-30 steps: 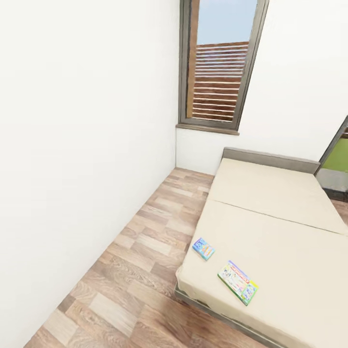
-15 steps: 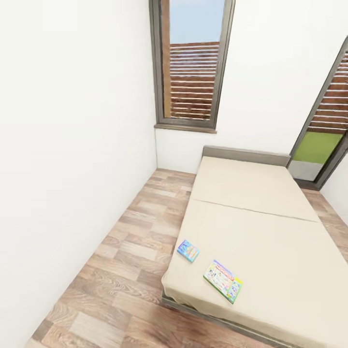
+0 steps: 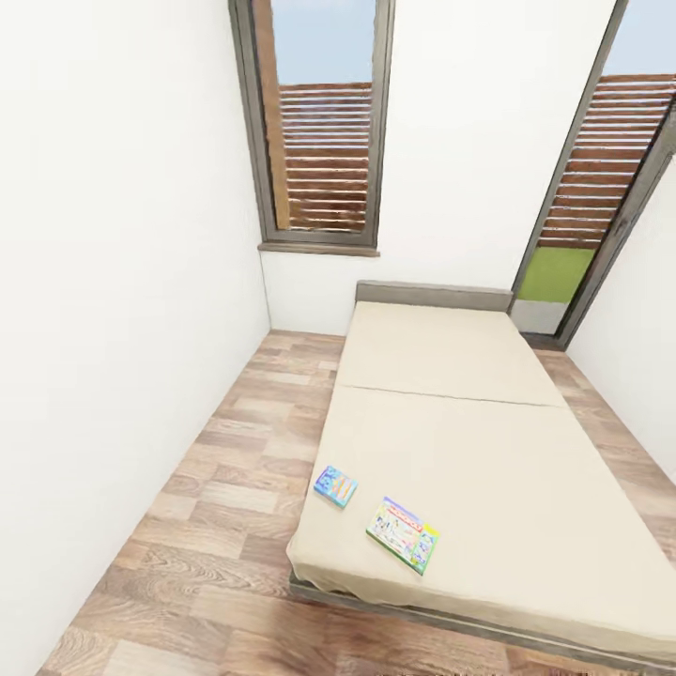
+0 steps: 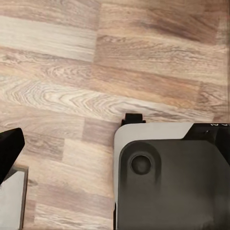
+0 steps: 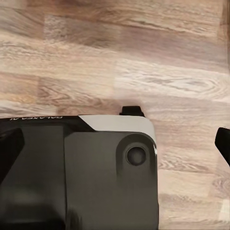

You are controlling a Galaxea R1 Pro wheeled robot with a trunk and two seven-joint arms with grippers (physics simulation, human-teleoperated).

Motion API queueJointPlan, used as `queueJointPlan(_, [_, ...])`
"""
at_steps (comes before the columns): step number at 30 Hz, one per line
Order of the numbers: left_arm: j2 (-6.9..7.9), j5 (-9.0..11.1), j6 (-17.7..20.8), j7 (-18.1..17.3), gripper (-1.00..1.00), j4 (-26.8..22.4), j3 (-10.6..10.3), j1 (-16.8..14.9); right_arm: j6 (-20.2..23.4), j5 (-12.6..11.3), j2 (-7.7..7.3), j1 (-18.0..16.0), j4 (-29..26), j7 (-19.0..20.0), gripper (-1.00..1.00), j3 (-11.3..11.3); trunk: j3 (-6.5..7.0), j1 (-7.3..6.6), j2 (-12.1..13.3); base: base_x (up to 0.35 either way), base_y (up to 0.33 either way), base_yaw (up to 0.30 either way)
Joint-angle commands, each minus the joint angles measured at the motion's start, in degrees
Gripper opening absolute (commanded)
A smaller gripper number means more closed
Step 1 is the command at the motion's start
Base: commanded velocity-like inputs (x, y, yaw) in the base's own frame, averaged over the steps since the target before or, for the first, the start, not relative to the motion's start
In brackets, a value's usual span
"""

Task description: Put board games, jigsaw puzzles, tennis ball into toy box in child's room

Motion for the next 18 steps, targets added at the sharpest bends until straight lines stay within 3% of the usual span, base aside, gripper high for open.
queueJointPlan(1, [0.0, 0.0, -0.2, 0.1, 1.0, 0.0, 0.0, 0.0, -0.2, 0.0, 0.02, -0.1, 0.1, -0.2, 1.0, 0.0, -0.11, 0.03, -0.1, 0.0, 0.0, -0.276])
queueJointPlan(9, [0.0, 0.0, -0.2, 0.2, 1.0, 0.0, -0.1, 0.0, -0.2, 0.0, 0.02, -0.1, 0.1, -0.2, 1.0, 0.0, -0.11, 0.03, -0.1, 0.0, 0.0, -0.264])
queueJointPlan(18, [0.0, 0.0, -0.2, 0.1, 1.0, 0.0, -0.1, 0.0, -0.2, 0.0, 0.02, -0.1, 0.1, -0.2, 1.0, 0.1, -0.11, 0.03, -0.1, 0.0, 0.0, -0.182])
